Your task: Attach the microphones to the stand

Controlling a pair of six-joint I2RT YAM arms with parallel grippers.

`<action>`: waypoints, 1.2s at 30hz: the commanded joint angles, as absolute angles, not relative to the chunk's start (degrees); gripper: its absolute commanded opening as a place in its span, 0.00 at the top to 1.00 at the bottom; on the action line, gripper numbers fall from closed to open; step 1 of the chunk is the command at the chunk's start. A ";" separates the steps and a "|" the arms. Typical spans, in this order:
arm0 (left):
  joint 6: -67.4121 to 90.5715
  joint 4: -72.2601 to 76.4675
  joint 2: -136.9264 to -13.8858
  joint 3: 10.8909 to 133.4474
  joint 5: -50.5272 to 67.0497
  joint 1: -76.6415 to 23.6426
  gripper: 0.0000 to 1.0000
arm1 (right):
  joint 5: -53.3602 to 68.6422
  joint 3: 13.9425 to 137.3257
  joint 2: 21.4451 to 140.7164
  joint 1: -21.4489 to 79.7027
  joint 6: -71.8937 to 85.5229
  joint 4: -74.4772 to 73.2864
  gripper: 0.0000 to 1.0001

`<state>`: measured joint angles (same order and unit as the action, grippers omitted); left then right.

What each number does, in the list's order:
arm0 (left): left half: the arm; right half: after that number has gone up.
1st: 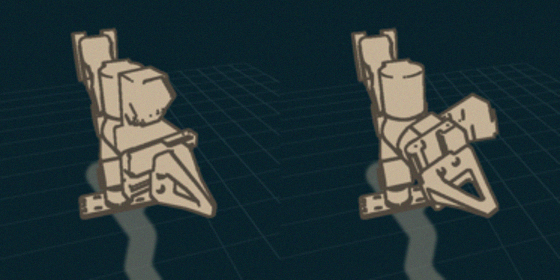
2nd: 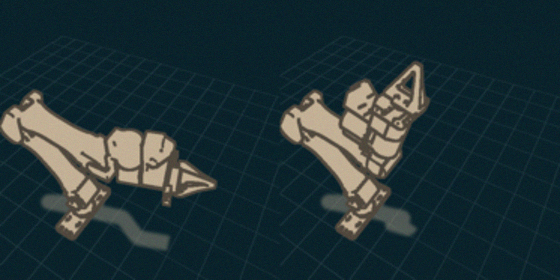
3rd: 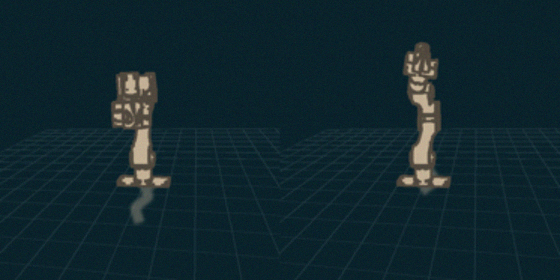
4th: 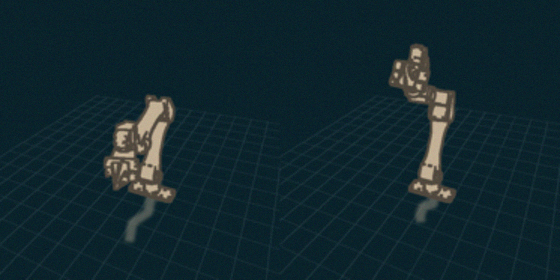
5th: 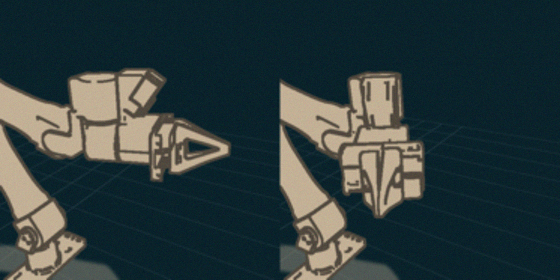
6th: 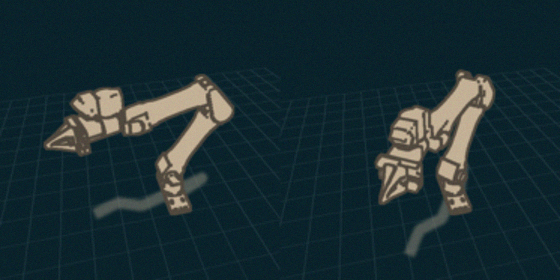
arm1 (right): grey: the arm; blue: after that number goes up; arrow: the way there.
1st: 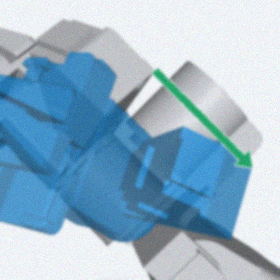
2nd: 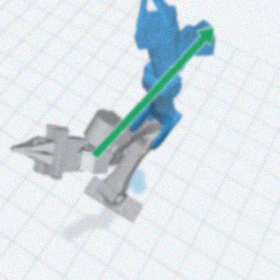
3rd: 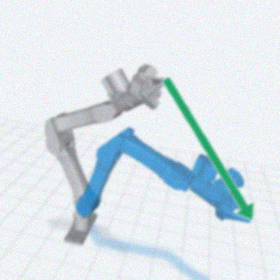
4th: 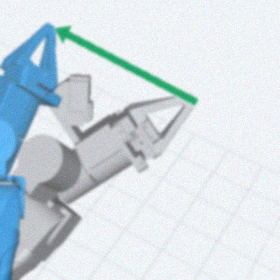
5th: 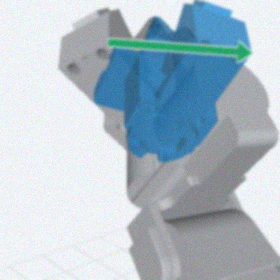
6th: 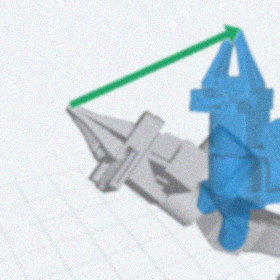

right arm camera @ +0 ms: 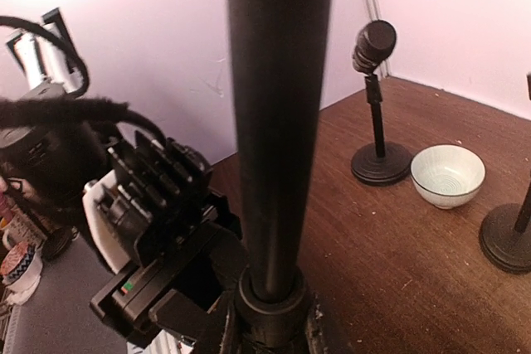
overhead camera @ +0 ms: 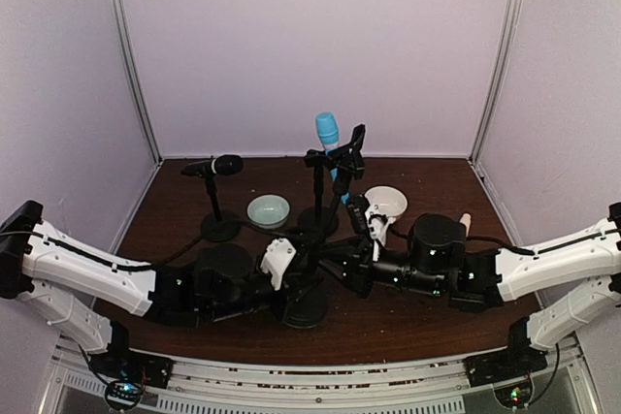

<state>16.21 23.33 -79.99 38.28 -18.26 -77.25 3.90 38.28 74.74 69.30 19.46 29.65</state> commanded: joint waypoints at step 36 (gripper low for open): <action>15.85 29.78 -78.42 39.66 4.61 -73.42 1.00 | 14.15 42.43 55.51 61.39 11.24 16.82 0.43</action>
